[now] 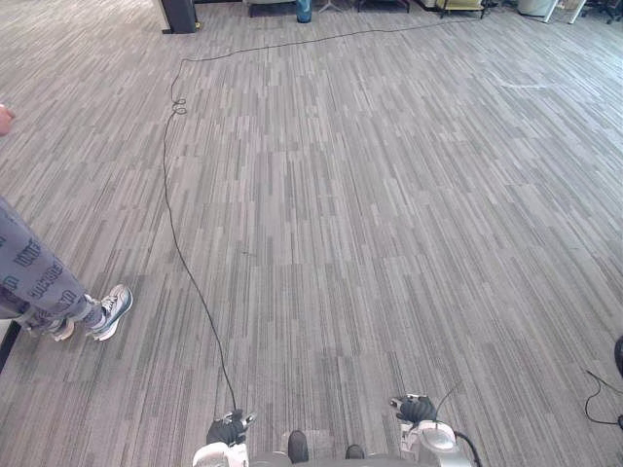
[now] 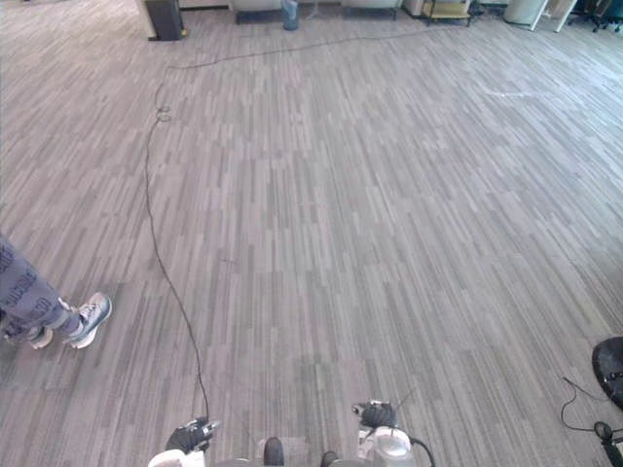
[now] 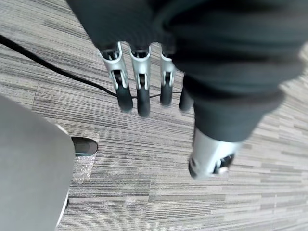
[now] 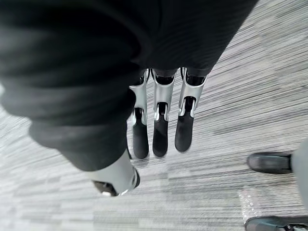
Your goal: Pick up cushions and gather them together orderly.
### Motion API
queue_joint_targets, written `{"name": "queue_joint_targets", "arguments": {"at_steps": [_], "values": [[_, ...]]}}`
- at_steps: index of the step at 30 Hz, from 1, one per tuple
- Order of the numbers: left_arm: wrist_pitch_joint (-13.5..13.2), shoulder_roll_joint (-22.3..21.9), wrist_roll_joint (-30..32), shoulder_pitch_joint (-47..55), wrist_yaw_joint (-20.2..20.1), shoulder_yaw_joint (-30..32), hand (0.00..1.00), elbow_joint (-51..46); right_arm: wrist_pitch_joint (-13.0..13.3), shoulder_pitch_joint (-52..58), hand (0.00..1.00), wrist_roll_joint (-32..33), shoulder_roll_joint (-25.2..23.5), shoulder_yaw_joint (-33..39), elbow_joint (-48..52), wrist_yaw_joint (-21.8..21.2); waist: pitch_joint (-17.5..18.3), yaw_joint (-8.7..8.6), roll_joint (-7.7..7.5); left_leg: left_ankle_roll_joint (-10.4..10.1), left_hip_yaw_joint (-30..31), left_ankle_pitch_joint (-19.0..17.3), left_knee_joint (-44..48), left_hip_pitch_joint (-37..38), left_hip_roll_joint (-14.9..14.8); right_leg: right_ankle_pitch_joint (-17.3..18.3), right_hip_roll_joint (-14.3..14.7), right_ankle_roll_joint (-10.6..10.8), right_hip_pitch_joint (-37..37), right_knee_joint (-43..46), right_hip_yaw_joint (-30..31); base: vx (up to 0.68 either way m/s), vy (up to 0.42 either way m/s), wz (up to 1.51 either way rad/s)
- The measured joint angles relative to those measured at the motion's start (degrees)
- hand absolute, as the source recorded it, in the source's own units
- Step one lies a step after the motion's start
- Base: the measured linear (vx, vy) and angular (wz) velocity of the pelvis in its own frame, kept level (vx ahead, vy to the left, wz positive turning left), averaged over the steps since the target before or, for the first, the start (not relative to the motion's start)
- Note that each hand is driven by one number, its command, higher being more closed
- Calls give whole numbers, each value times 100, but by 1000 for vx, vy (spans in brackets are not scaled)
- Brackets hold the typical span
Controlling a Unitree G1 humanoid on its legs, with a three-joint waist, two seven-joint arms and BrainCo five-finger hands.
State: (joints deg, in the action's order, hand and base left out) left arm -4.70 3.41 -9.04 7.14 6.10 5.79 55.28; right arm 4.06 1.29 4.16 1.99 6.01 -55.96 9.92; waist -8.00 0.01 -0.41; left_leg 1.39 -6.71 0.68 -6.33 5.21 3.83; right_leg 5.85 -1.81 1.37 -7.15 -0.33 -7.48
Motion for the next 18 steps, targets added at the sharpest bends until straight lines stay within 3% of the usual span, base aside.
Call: {"name": "queue_joint_targets", "arguments": {"at_steps": [8,18], "values": [[3,-103,4,-90,-2,447,0,231,-11,-23,0,484,-165,512,-360,11,-15,2,-15,0,64,0,-2,65,11,13,-10,19,-95,-8,-78,-2,-17,4],[28,-199,237,-123,-18,682,0,277,-54,-15,0,482,-195,737,-418,-53,-27,10,-39,-9,68,-7,-3,87,16,27,-19,39,-124,-12,-105,-12,-7,1]]}}
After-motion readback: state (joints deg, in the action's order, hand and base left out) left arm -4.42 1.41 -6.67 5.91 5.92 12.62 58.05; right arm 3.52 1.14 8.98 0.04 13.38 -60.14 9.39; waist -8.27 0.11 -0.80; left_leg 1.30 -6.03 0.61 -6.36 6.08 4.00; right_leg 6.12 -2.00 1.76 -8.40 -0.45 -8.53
